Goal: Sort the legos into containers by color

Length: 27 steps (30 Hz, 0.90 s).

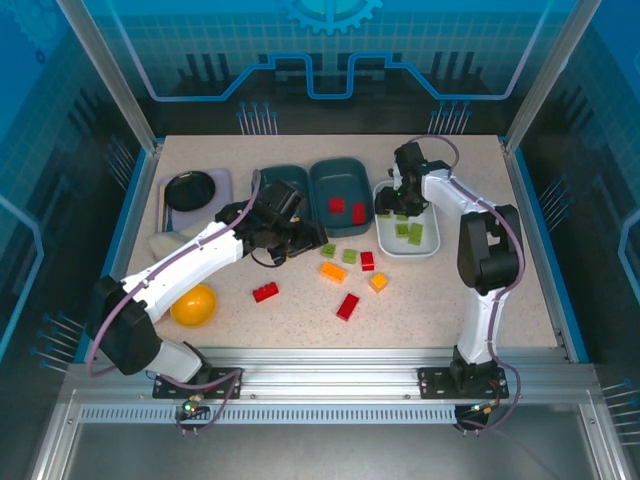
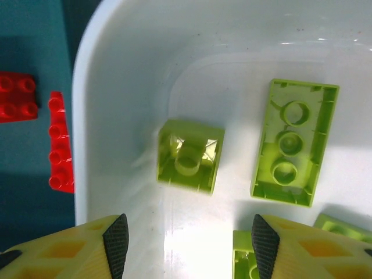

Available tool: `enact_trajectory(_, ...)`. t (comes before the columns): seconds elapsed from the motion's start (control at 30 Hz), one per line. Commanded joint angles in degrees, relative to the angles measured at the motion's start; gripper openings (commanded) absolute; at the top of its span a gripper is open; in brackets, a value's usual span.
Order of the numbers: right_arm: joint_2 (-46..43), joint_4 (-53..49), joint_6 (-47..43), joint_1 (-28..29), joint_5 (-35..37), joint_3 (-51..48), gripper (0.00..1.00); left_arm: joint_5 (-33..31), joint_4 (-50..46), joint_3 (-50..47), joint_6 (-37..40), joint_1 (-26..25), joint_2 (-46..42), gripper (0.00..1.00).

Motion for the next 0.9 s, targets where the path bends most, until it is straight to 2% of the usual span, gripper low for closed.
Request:
enact_trajectory(0.0, -8.26, -0.66, -0.41, 0.35, 0.43, -1.66, 0.61, -3.56, -6.67, 0.26, 0.38, -0.46, -2.67, 0.76)
enact_trajectory(0.2, -23.99, 5.75, -2.75, 6.95, 1.11, -11.25, 0.62, -7.52, -13.42, -1.92, 1.21, 0.22, -6.44, 0.77)
enact_trajectory(0.43, -45.56, 20.22, -4.15, 22.96, 0.16, -32.47, 0.66, -6.03, -14.08, -4.62, 1.27, 1.27, -9.28, 0.77)
enact_trajectory(0.53, -52.22, 22.39, -2.27, 28.77, 1.53, -41.45, 0.67, -3.40, -12.17, -4.50, -0.18, 1.17, -6.12, 0.77)
enact_trajectory(0.67, -61.69, 21.32, 1.40, 32.78, 4.12, -49.93, 0.69, 0.19, -8.96, -1.63, -5.94, -0.61, 1.48, 0.75)
enact_trajectory(0.87, -73.40, 12.01, 3.26, 33.53, 9.10, -53.44, 0.73, 2.79, -2.53, 2.27, -20.84, -4.73, 13.33, 0.76)
